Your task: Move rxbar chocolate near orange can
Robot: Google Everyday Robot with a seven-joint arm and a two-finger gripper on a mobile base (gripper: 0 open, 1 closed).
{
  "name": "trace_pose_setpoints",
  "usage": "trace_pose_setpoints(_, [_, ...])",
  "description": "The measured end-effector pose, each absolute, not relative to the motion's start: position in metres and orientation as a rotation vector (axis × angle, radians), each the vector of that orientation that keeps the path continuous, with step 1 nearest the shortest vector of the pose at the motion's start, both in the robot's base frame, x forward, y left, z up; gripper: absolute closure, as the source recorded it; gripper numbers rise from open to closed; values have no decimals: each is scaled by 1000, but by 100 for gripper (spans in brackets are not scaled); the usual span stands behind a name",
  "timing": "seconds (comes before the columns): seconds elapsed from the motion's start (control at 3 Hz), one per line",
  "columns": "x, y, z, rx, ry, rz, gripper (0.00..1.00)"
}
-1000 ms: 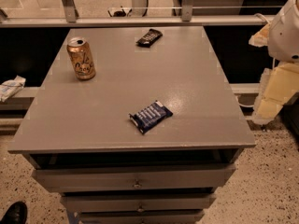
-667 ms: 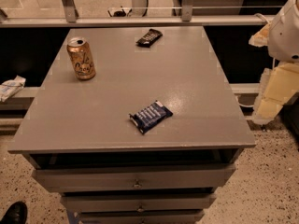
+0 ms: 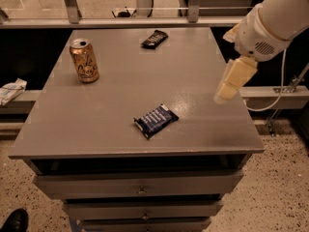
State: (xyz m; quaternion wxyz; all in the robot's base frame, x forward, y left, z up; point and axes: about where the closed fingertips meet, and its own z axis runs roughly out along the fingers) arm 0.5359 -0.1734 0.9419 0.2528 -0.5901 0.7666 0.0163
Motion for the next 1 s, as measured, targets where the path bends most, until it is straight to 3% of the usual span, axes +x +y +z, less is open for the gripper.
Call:
trace_pose_setpoints(0.33, [596, -148, 931, -1504, 1991, 128, 0])
trace_pose_setpoints(1.0, [604, -142, 933, -1468, 1977, 152, 0])
